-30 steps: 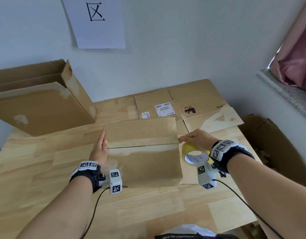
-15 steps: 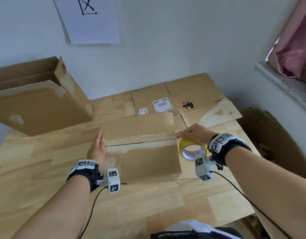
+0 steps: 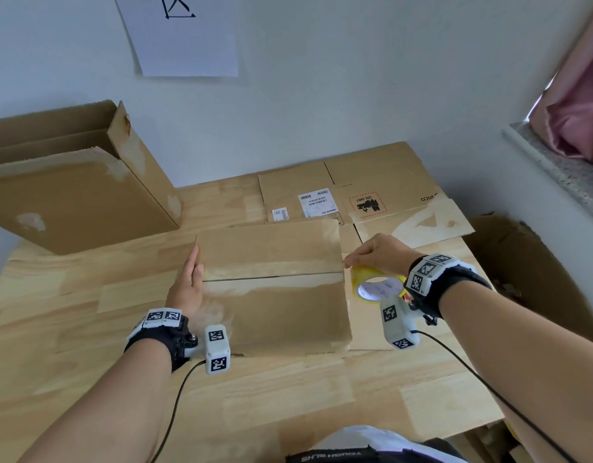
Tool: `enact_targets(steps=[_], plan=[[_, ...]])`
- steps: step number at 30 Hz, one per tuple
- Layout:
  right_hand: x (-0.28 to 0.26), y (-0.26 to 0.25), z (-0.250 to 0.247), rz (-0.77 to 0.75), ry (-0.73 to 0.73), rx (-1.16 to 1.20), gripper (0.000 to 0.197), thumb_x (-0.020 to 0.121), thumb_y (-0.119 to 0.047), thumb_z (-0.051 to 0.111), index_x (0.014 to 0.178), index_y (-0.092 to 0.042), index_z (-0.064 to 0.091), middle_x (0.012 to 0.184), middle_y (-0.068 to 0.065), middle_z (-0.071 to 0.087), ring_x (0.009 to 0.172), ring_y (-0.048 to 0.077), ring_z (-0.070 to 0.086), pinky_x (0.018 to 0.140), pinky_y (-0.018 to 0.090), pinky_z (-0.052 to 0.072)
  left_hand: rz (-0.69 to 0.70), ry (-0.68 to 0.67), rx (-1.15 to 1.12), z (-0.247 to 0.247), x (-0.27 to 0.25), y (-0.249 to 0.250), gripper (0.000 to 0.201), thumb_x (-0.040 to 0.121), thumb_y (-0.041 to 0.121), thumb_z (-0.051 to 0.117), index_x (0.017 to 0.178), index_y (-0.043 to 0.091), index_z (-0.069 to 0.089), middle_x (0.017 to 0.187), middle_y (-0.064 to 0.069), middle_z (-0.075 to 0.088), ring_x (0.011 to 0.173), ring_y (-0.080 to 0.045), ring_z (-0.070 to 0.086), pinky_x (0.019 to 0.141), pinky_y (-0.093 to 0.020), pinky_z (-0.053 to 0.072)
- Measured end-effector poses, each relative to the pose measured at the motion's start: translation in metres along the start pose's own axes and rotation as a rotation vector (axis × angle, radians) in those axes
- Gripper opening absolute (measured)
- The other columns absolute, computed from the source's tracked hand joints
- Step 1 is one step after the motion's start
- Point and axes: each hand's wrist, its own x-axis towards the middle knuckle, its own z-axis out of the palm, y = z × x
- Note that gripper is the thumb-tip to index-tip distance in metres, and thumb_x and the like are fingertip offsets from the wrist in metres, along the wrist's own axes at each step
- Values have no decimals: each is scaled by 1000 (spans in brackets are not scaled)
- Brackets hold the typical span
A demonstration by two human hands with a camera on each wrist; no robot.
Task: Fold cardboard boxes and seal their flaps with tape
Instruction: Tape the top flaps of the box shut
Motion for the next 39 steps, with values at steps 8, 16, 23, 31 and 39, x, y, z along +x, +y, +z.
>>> enact_targets(steps=[8, 16, 23, 31, 39], plan=[[3, 6, 3, -35, 20, 22, 7, 79, -36, 74, 73, -32, 77, 88, -19, 70, 96, 21, 66, 87, 33, 54, -14, 6, -6, 2, -1, 1, 46, 103, 39, 22, 148, 44, 16, 152, 3, 33, 134, -24, 41, 100, -33, 35], [0, 10, 10, -59, 44, 49, 5, 82, -30, 72, 82, -28, 77, 101, -9, 72, 94, 5, 64, 90, 26, 50, -14, 0, -4, 1, -2, 2, 46, 103, 39, 21, 148, 43, 16, 154, 6, 30, 135, -23, 39, 101, -34, 34], [-2, 18, 17, -83, 116, -72, 21, 85, -37, 67, 98, -22, 75, 106, -6, 71, 96, 11, 64, 91, 32, 50, -18, 9, 29, 3, -3, 4, 46, 103, 38, 21, 148, 42, 15, 153, 5, 32, 134, -25, 40, 94, -30, 34], [-17, 10, 21, -94, 144, -335, 29, 94, -43, 52, 112, -27, 70, 109, -4, 70, 99, 19, 62, 82, 29, 48, 6, 65, 84, 6, -4, 6, 46, 103, 35, 22, 149, 39, 17, 150, 0, 38, 125, -31, 49, 89, -34, 40], [-18, 7, 25, -27, 108, -420, 46, 96, -44, 45, 77, -4, 58, 70, 8, 53, 67, 21, 48, 52, 26, 30, 94, 213, 180, 7, -13, 14, 43, 102, 25, 34, 143, 14, 33, 150, -13, 30, 104, -39, 57, 73, -35, 40]])
